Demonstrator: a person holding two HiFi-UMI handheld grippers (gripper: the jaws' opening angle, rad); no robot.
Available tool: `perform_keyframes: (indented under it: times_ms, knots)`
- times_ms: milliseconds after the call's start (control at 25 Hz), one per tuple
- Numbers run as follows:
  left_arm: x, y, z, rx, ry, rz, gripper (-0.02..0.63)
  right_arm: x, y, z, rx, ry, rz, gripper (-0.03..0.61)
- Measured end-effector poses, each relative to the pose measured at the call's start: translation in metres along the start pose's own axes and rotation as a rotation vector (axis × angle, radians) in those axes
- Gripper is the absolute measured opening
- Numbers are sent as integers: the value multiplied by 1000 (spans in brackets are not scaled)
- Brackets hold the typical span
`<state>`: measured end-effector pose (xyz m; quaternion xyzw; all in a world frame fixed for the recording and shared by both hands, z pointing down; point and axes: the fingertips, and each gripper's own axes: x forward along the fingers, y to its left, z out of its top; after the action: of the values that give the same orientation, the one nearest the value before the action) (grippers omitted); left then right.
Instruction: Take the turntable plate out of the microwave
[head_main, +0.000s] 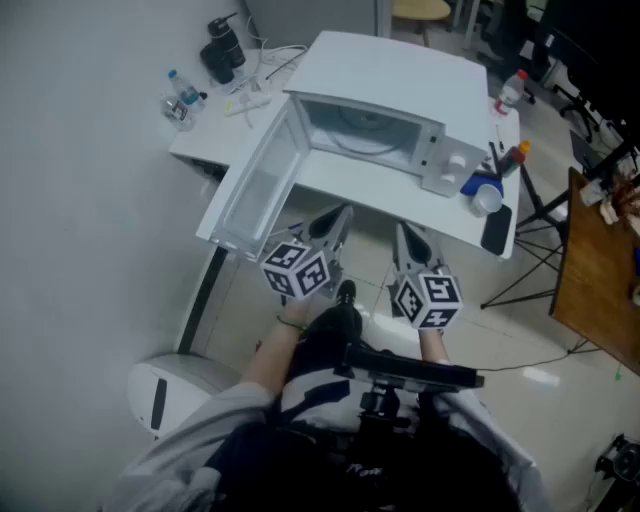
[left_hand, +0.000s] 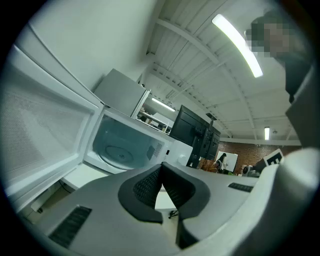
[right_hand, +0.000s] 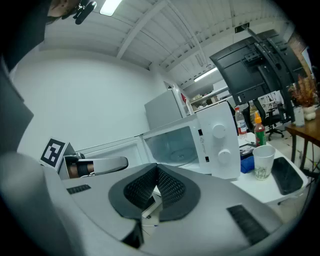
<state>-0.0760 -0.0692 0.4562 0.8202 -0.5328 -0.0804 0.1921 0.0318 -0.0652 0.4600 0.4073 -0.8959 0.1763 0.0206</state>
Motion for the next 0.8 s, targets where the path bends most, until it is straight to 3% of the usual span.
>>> perform_keyframes:
  times_ms: [200, 440, 600, 800]
  knots:
    - [43, 41, 0, -57, 46, 1, 24, 44, -14, 1, 4, 30, -6, 5]
    - [97, 91, -13, -240, 119, -3, 81, 85, -36, 15, 4, 54, -53, 5]
    - [133, 131, -27, -340, 188, 34, 107, 106, -61, 21, 10, 54, -112, 5]
    - [163, 171, -37, -456, 214, 109, 110, 125, -84, 24, 24, 69, -173, 5]
